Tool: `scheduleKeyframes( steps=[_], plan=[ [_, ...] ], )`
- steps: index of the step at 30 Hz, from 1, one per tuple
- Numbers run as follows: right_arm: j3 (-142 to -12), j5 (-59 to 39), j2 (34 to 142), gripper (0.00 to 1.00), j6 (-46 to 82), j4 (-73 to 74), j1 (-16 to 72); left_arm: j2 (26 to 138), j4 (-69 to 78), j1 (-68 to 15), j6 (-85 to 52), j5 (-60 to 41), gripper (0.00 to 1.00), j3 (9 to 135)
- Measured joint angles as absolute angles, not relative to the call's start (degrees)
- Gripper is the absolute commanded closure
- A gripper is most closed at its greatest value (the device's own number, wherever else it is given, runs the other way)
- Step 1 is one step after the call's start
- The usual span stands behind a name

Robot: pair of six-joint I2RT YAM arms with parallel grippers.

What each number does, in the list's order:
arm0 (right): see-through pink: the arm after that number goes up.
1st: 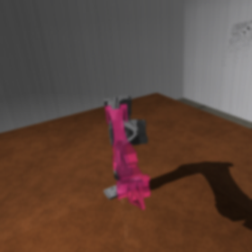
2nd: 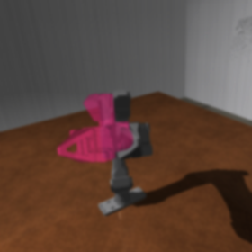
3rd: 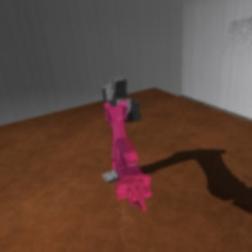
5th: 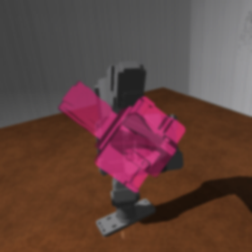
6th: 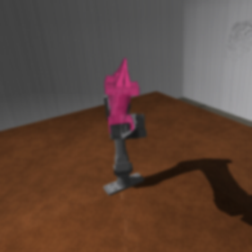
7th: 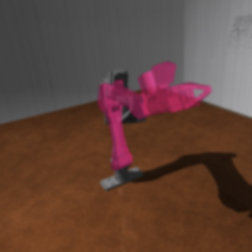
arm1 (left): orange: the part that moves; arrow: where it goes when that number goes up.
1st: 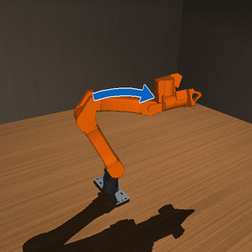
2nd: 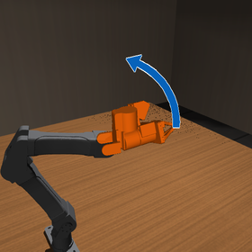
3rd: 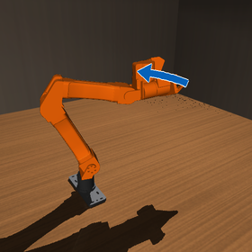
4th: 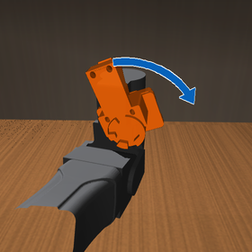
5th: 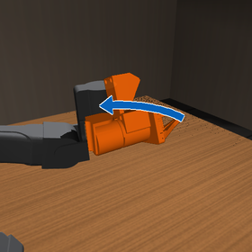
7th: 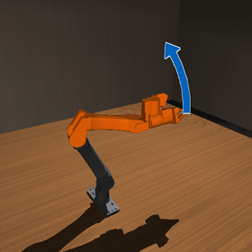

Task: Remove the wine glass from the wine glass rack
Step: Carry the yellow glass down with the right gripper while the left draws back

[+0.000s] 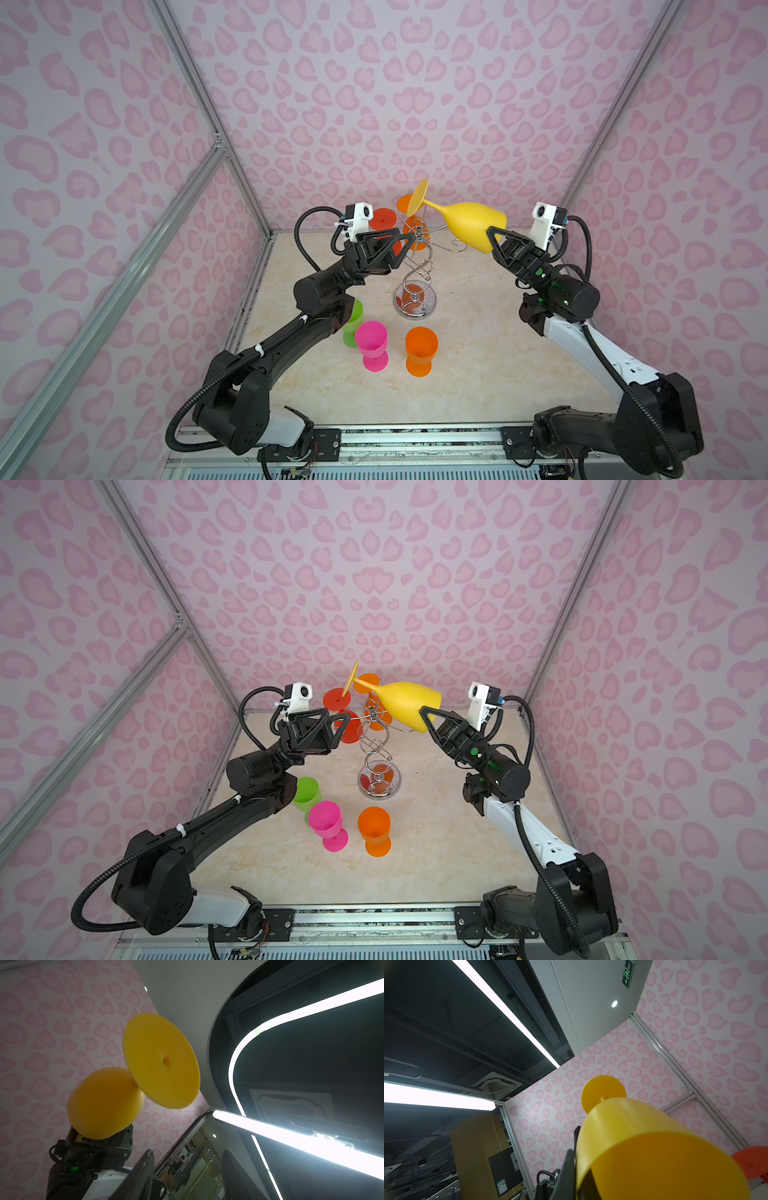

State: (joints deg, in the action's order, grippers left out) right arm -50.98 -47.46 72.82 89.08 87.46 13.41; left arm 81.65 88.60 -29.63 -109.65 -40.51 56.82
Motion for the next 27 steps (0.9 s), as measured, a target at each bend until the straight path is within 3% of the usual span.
scheduleKeyframes(
  steps=[6,9,13,19,27],
  plan=[
    [-50.68,-48.56,63.81,1.0,87.46,74.41,2.7,81.41,88.6,-30.0,-107.26,-42.81,0.3,56.49],
    [-55.18,-49.63,55.86,1.0,76.23,50.48,-1.85,79.88,87.35,-30.0,-104.38,-44.77,0.28,56.49],
    [-70.17,-44.21,48.82,1.0,50.92,10.74,-3.38,75.75,82.65,-30.0,-97.67,-47.68,0.27,57.01],
    [-81.32,-34.39,50.57,1.0,30.15,-27.18,-4.99,68.64,66.92,-30.0,-82.98,-50.83,0.27,58.96],
    [-75.61,-29.89,51.62,1.0,19.88,-51.18,-4.82,60.03,43.27,-29.95,-64.53,-50.7,0.26,60.23]
  ],
)
